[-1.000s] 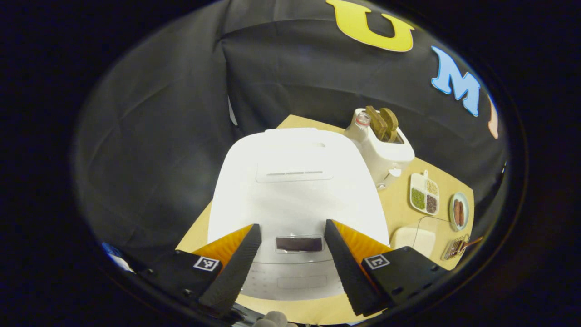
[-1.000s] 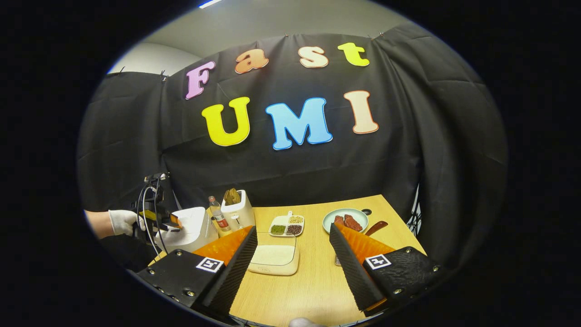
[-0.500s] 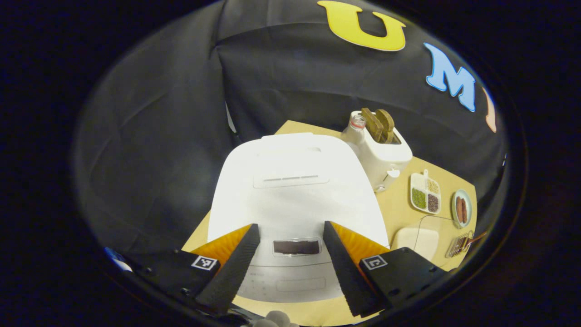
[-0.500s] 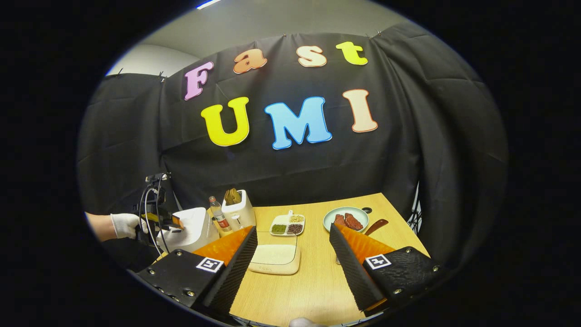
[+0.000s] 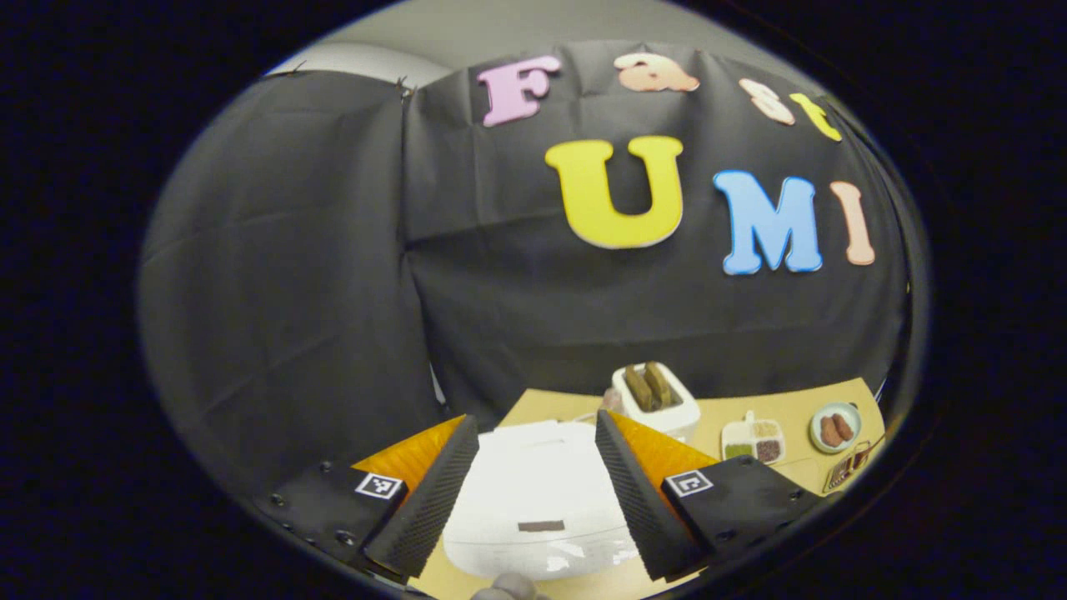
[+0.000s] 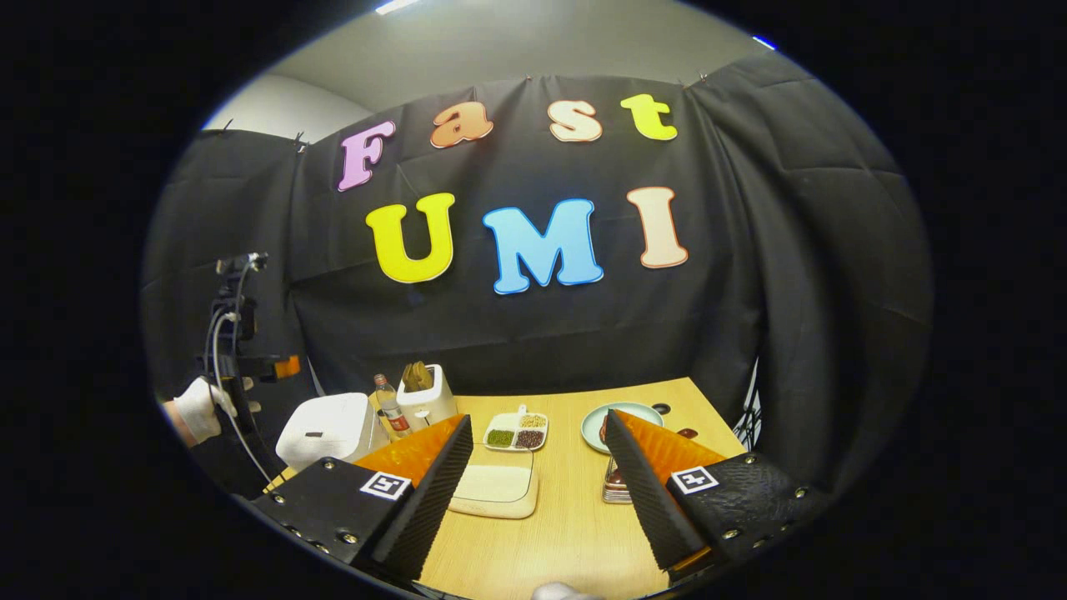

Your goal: Close the left gripper, press the button to open the rice cooker; take a wooden spoon from the chopstick holder with the right hand, scoop a spoonful of rice and pour it into the rice cooker, then put the wooden spoon back into the chopstick holder.

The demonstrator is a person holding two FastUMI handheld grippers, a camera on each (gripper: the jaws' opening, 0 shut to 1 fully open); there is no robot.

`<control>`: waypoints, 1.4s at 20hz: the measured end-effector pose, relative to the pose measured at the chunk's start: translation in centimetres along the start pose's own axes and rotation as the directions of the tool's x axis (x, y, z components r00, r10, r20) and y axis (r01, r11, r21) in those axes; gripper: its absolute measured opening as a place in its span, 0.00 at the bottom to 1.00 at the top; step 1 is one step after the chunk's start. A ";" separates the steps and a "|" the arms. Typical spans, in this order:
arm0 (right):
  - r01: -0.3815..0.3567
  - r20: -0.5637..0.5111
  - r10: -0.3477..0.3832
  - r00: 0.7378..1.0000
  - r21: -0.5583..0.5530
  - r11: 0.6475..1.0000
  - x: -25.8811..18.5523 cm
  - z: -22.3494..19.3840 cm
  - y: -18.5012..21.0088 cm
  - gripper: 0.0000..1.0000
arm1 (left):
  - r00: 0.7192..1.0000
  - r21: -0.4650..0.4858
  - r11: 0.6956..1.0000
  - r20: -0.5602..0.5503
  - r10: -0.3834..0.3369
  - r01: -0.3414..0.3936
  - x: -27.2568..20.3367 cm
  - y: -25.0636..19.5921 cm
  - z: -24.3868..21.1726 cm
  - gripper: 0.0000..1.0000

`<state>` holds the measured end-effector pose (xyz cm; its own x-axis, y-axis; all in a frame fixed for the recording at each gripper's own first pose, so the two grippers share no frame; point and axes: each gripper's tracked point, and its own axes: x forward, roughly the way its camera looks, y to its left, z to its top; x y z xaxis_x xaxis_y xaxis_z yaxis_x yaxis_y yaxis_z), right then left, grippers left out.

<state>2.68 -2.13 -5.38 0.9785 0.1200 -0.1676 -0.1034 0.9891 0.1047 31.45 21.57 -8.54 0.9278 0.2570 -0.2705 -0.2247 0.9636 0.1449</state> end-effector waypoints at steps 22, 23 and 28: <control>0.038 0.146 -0.034 0.989 -0.023 0.999 -0.7 5.7 1.0 0.98 | 0.971 -0.092 0.980 0.177 -0.158 0.176 -18.7 -5.8 3.1 1.00; 0.037 0.147 -0.034 0.989 -0.018 0.999 -0.6 5.8 1.0 0.98 | 0.972 -0.091 0.980 0.175 -0.159 0.177 -18.7 -5.9 2.9 1.00; 0.052 0.144 -0.049 0.988 -0.016 0.999 -0.9 5.8 0.7 0.98 | 0.970 -0.077 0.980 0.172 -0.169 0.185 -19.1 -6.0 2.8 1.00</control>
<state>2.74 -2.03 0.52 0.9979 0.0578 -0.0296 -0.0553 0.9953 0.0800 15.92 10.67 -1.60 0.9896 0.0735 -0.1238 -0.0717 0.9972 0.0192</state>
